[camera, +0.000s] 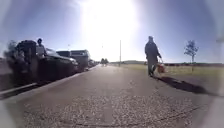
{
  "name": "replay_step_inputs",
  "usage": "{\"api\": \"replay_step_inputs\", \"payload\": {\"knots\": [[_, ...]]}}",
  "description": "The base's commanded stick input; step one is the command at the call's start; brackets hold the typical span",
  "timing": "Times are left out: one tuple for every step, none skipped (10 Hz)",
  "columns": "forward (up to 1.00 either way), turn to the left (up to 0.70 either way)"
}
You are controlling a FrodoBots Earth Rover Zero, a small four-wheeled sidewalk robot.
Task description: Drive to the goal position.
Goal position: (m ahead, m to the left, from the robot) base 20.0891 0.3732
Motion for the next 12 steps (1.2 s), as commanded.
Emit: {"api": "replay_step_inputs", "payload": {"knots": [[1.00,0.04],[1.00,0.21],[1.00,0.39],[1.00,0.40],[1.00,0.40],[1.00,0.00],[1.00,0.00],[1.00,0.00],[1.00,0.00],[1.00,0.00],[1.00,0.00],[1.00,0.00]]}}
